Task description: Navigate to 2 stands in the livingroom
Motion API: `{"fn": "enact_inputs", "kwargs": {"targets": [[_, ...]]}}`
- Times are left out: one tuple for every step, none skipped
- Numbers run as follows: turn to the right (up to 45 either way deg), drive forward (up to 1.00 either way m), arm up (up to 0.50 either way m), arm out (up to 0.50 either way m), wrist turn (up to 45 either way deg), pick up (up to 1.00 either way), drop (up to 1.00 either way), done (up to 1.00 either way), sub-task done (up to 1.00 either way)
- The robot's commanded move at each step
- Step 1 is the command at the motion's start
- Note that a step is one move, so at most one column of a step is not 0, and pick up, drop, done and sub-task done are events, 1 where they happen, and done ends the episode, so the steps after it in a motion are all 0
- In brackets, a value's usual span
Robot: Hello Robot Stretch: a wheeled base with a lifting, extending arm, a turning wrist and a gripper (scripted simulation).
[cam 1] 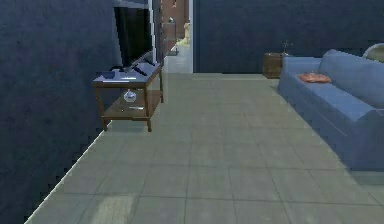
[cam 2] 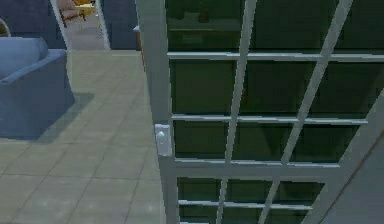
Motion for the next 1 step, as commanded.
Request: {"fn": "enact_inputs", "kwargs": {"targets": [[0.0, 0.35, 0.00, 0.00, 0.0, 0.00, 0.00, 0.00, 0.00]]}}
